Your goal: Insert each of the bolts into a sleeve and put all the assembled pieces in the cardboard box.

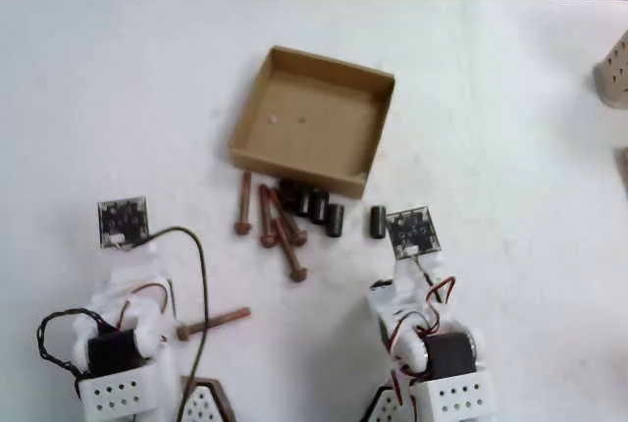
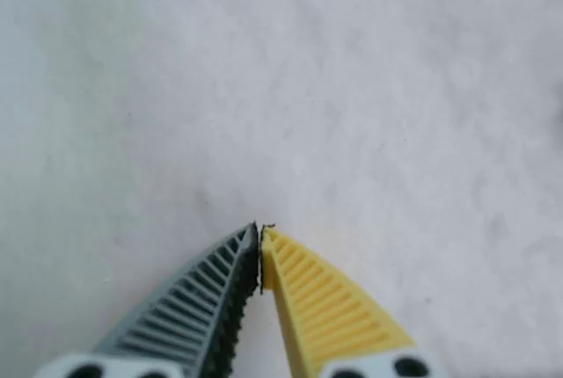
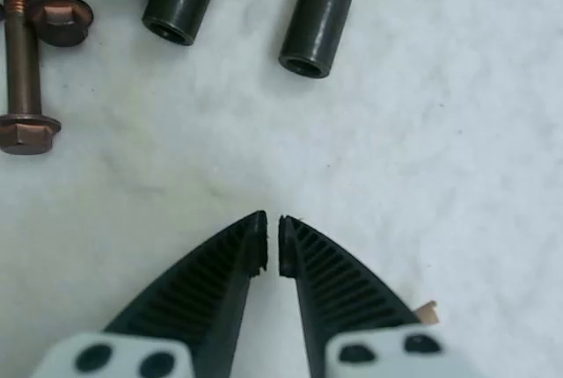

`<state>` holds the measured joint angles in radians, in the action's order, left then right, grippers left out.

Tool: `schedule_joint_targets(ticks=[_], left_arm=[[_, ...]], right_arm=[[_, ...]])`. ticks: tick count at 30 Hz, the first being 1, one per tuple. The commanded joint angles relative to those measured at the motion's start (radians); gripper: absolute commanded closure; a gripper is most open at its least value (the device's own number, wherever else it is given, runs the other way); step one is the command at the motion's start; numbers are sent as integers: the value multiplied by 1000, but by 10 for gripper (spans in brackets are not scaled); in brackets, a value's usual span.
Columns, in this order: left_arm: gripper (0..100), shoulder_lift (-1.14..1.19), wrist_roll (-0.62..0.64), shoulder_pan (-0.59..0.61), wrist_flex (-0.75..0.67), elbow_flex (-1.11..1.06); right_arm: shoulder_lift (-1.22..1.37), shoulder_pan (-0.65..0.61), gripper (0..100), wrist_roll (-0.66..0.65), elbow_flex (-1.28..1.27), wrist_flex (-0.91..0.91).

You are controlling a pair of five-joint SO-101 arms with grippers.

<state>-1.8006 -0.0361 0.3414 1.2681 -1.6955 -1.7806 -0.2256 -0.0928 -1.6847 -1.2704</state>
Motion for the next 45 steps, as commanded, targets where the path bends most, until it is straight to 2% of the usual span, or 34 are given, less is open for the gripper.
schedule_joint_targets(ticks=[1,32,40,45], left_arm=[[969,-1,-6,12,5,2],[969,-1,-6,7,6,2],[965,-1,-8,7,-2,8],[965,-1,-9,13,-103,8]], right_arm=[[-12,1,979,-12,-6,5],[-12,1,979,-12,-6,5],[-12,-91,979,-12,-6,5],[-12,-145,978,-8,-6,5]])
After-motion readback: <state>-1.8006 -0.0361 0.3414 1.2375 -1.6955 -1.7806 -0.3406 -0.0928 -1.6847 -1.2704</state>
